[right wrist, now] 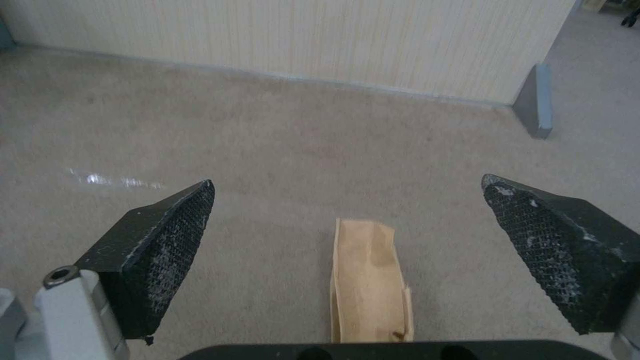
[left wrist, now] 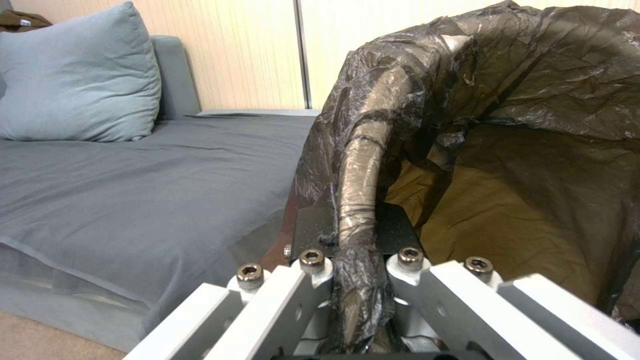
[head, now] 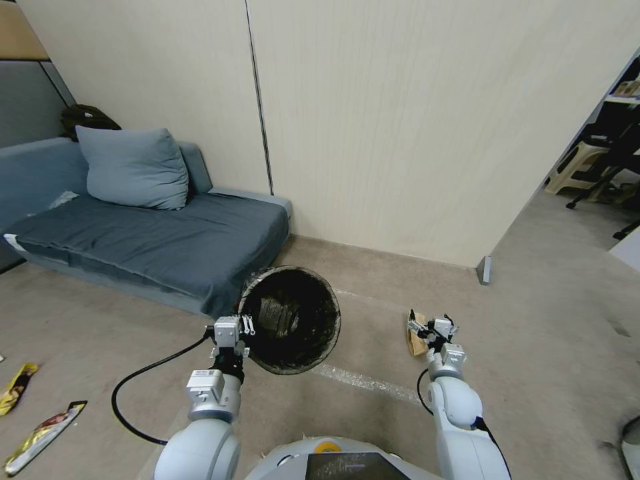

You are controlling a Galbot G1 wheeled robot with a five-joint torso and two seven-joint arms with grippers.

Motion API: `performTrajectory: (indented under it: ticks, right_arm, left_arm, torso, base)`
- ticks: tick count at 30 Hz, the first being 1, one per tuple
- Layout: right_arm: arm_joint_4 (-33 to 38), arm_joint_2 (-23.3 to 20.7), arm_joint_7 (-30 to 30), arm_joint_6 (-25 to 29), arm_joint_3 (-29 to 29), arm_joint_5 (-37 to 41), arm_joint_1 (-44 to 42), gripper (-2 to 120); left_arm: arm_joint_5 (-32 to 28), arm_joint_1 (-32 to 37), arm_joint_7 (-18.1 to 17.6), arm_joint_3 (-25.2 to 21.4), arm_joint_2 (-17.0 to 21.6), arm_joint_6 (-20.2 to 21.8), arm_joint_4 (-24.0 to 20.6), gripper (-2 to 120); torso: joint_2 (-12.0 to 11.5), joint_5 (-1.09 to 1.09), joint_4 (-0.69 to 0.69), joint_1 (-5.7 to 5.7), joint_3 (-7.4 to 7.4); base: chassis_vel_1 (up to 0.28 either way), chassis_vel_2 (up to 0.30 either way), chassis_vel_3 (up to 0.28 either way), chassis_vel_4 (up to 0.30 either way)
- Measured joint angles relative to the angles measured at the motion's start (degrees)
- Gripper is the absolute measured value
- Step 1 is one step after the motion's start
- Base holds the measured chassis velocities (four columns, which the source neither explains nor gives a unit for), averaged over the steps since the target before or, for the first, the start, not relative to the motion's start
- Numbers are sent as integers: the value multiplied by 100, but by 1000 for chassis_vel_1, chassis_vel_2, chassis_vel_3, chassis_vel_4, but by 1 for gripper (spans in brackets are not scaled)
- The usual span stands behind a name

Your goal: Pick up the trash bin, then pick up the garbage from the floor and place it into the trash bin.

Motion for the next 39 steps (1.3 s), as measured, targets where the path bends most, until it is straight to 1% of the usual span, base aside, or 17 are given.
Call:
performTrajectory:
  ticks: [2, 5, 6, 9, 13, 17, 18, 21, 27, 30, 32, 34, 35, 37, 38, 39]
  right_arm:
    - [-140, -34, -10, 10, -6, -1, 44, 100]
    - [-581, -122, -46, 75, -23, -7, 204, 100]
    - [-581, -122, -46, 75, -23, -7, 204, 100]
    - [-981, -184, -66, 168, -27, -17, 363, 100]
    - [-1227, -222, -82, 243, -14, -29, 469, 100]
    - [-1721, -289, -115, 384, 14, -49, 727, 100]
    - [-1721, -289, -115, 384, 14, -49, 727, 100]
    - [-2059, -324, -122, 445, 17, -43, 964, 100]
    - [-2461, -361, -122, 501, 19, -30, 1236, 100]
    - [-2852, -379, -122, 533, 21, -15, 1436, 100]
    - [-2958, -380, -122, 545, 20, -12, 1480, 100]
    - [-3314, -387, -122, 598, 23, -9, 1623, 99]
    - [-3314, -387, -122, 598, 23, -9, 1623, 99]
    - [-3543, -395, -122, 635, 35, -10, 1713, 99]
    - [-3792, -416, -122, 670, 54, -12, 1807, 99]
    - [-3792, -416, -122, 670, 54, -12, 1807, 99]
  left_arm:
    - [1, 1, 0, -2, 5, -1, 0, 2]
    - [5, 10, 0, -6, 19, -2, 0, 2]
    - [5, 10, 0, -6, 19, -2, 0, 2]
    - [13, 22, 0, -7, 31, -2, -4, 2]
    - [14, 34, 0, -7, 44, -2, -27, 2]
    - [14, 60, -1, -16, 70, -3, -62, 2]
    - [14, 60, -1, -16, 70, -3, -62, 2]
    - [19, 83, -3, -17, 76, -3, -74, 2]
    - [34, 101, -4, -25, 79, -3, -90, 2]
    - [57, 104, -5, -23, 68, -7, -90, 2]
    - [62, 106, -6, -20, 65, -8, -90, 2]
    - [70, 111, -7, -20, 57, -11, -89, 2]
    - [70, 111, -7, -20, 57, -11, -89, 2]
    - [72, 113, -9, -25, 56, -13, -88, 2]
    - [73, 118, -14, -30, 54, -17, -88, 2]
    - [73, 118, -14, -30, 54, -17, -88, 2]
  torso:
    - [0, 1, 0, 0, 0]
    - [0, 0, 0, 0, 0]
    - [0, 0, 0, 0, 0]
    - [0, 1, 0, 0, 0]
    - [0, 1, -1, 0, 0]
    - [0, 1, -1, 0, 0]
    - [0, 1, -1, 0, 0]
    - [0, 1, 0, 0, 0]
    - [0, 1, 0, 0, 0]
    - [0, 0, 0, 0, 0]
    - [0, 1, 0, 0, 0]
    - [0, 1, 0, 0, 0]
    - [0, 1, 0, 0, 0]
    - [0, 1, 0, 0, 0]
    - [0, 0, 0, 0, 0]
    - [0, 0, 0, 0, 0]
  base:
    - [0, 0, 0, 0]
    - [0, 0, 0, 0]
    - [0, 0, 0, 0]
    - [0, 0, 0, 0]
    - [0, 0, 0, 0]
    - [0, 0, 0, 0]
    - [0, 0, 0, 0]
    - [0, 0, 0, 0]
    - [0, 0, 0, 0]
    - [0, 0, 0, 0]
    - [0, 0, 0, 0]
    - [0, 0, 0, 0]
    - [0, 0, 0, 0]
    - [0, 0, 0, 0]
    - [0, 0, 0, 0]
    - [0, 0, 0, 0]
